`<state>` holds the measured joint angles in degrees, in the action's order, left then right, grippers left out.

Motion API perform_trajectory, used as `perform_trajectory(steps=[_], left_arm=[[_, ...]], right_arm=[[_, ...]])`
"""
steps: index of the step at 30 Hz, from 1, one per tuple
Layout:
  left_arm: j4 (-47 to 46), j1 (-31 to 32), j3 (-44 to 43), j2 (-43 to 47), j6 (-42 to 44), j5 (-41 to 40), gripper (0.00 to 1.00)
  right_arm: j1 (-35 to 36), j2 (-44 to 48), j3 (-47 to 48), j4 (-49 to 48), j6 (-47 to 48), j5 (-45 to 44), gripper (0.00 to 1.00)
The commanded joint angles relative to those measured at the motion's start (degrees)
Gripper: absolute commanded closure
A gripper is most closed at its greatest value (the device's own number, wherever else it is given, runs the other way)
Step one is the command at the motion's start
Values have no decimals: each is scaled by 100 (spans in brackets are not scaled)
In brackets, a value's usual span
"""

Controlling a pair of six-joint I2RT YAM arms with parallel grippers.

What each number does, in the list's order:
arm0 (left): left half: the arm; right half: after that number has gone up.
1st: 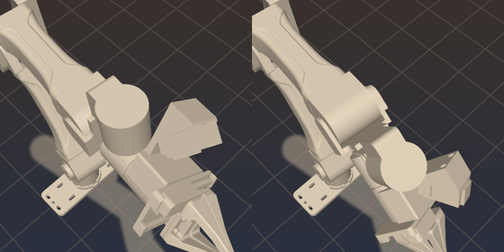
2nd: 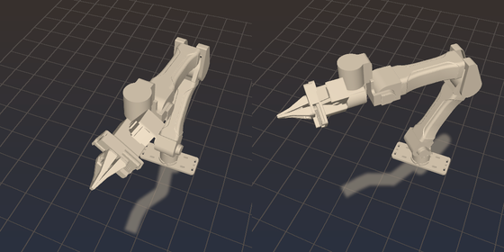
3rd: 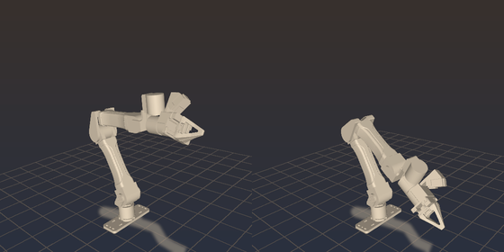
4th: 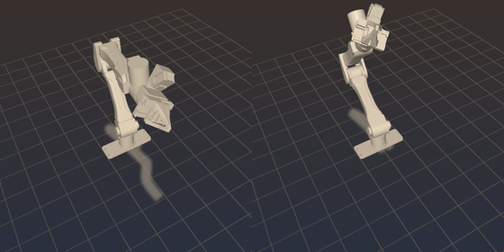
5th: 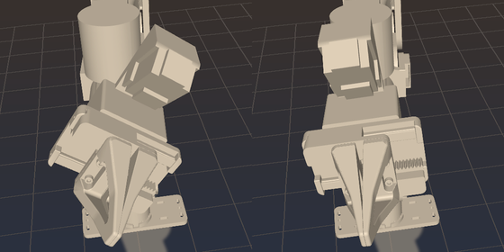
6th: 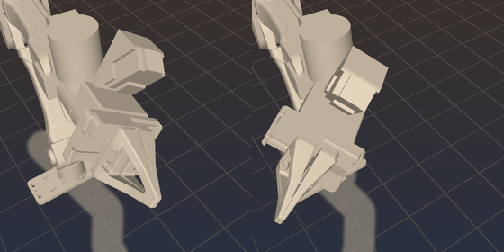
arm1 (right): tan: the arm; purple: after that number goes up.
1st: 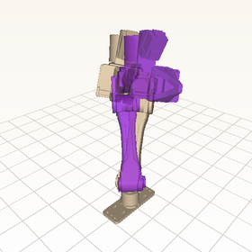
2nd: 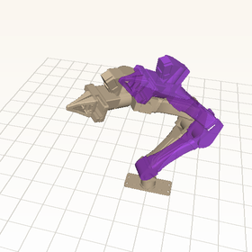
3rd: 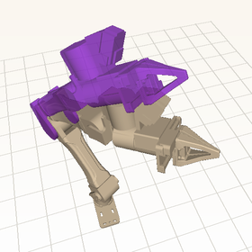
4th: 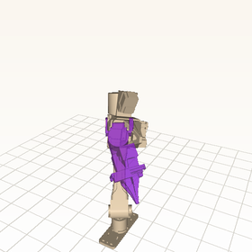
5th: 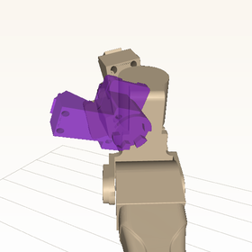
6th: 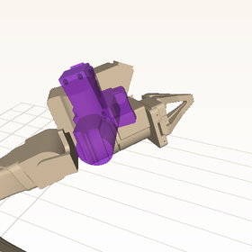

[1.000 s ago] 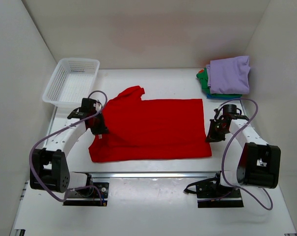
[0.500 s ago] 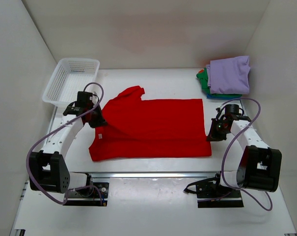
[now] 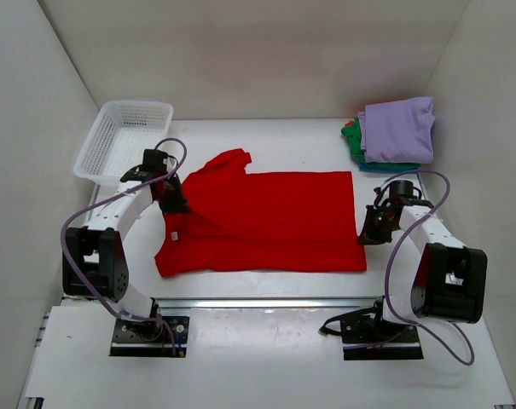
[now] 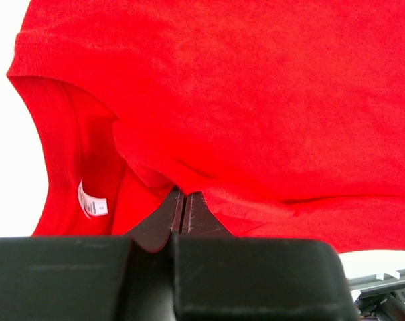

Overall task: Fold and stack the t-shirts
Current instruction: Fold the flattened tshirt in 1/3 of the way

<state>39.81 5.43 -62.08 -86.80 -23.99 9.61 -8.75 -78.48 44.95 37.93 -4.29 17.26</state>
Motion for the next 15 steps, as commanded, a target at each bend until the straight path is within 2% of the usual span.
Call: perform_trajectory(steps=[1, 5, 6, 7, 8, 9, 10, 11, 12, 15], left_arm=[[-307, -69, -129, -38, 52, -37, 100], [-413, -182, -373, -389, -9, 23, 100], [-378, -191, -531, -486, -1, 67, 99], [-317, -200, -715, -617, -27, 94, 95], [-299, -192, -804, -653, 8, 216, 81], [-299, -183, -918, -697, -61, 182, 72], [-351, -191, -1041, -706, -132, 199, 57], [-464, -183, -1086, -671, -167, 287, 48], [-561, -183, -1200, -723, -237, 331, 44], [-764, -157, -1657, -969, -404, 472, 40]], right_arm=[[-30, -132, 190, -190, 34, -20, 98], [14, -299, 418, -374, -10, -152, 97], [23, -413, 601, -366, -27, -213, 90], [40, -457, 655, -374, 33, -214, 77], [40, -562, 777, -331, 34, -266, 72], [49, -607, 883, -296, 34, -293, 61], [67, -668, 988, -356, 43, -319, 51], [41, -712, 1111, -365, 25, -328, 49], [58, -791, 1243, -392, -18, -363, 46], [84, -1054, 1673, -523, -36, -337, 46]])
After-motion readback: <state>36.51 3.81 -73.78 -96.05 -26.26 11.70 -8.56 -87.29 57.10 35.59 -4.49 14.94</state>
